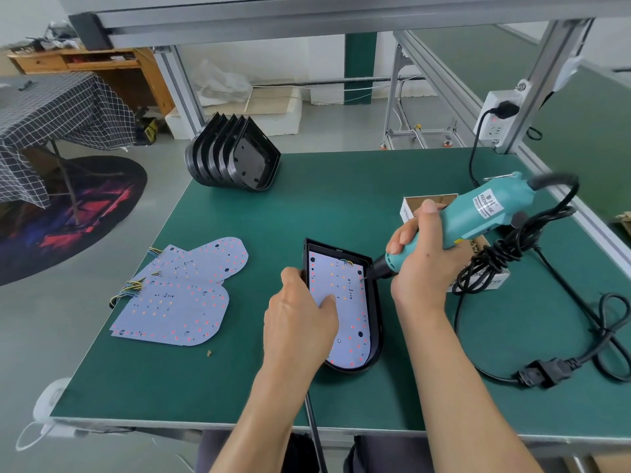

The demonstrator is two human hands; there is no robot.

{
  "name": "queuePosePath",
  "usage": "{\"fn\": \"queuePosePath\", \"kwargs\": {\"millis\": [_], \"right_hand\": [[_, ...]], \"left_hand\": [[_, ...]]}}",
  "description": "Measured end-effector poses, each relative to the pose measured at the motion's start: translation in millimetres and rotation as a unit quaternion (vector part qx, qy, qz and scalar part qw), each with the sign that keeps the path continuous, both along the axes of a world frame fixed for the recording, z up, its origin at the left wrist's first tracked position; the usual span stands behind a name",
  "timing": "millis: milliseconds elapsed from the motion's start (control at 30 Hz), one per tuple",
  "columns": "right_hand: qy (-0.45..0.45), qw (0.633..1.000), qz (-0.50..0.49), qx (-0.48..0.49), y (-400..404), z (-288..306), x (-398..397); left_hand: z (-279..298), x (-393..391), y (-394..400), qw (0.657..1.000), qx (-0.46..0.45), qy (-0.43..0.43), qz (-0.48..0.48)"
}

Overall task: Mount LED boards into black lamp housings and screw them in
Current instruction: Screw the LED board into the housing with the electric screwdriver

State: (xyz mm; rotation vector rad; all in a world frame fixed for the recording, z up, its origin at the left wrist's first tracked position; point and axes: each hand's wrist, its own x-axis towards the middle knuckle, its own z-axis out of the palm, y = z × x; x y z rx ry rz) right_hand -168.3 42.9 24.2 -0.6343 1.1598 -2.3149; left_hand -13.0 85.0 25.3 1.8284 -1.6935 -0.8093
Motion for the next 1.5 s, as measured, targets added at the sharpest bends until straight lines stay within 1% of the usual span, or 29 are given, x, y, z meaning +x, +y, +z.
{"fn": "queuePosePath", "kwargs": {"millis": [367,500,700,900,1067,1167,1233,1267,1300,1367,1400,1433,1467,1500], "right_hand": [[-0.016,1.000,0.008,0.002,-1,-3,-1],[-0.011,1.000,0.014,0.001,-1,-3,-1],[0.010,0.998,0.054,-0.022,3,0,-4],[0.022,0.997,0.062,-0.042,12,11,-7],[-0.002,0.996,0.066,-0.054,26,31,-18],[-0.054,0.992,0.072,-0.088,44,40,-29],[-0.083,0.987,0.096,-0.095,61,36,-36],[-0.094,0.985,0.109,-0.094,70,31,-38],[-0.105,0.983,0.120,-0.095,79,26,-41],[-0.127,0.979,0.129,-0.089,92,16,-43],[-0.136,0.979,0.128,-0.081,97,11,-43],[-0.141,0.979,0.125,-0.073,100,7,-42],[-0.146,0.979,0.123,-0.066,103,3,-41],[-0.150,0.979,0.122,-0.063,105,1,-40]], "left_hand": [[0,0,0,1.000,0.002,-0.003,0.000],[0,0,0,1.000,0.000,-0.002,0.003],[0,1,0,1.000,0.014,-0.005,0.004],[1,2,-2,1.000,0.020,-0.002,-0.007],[-1,6,-2,0.999,0.041,0.000,0.000],[1,11,-1,0.999,0.042,0.001,-0.001],[4,14,-3,0.999,0.025,-0.043,0.004],[6,15,-6,0.998,-0.004,-0.062,0.015],[11,14,-8,0.997,-0.048,-0.057,0.026],[25,3,-13,0.988,-0.152,-0.001,0.013],[32,-6,-16,0.983,-0.180,0.028,-0.012],[39,-17,-21,0.980,-0.189,0.047,-0.046],[44,-30,-26,0.977,-0.187,0.055,-0.090],[47,-44,-32,0.972,-0.187,0.045,-0.138]]}}
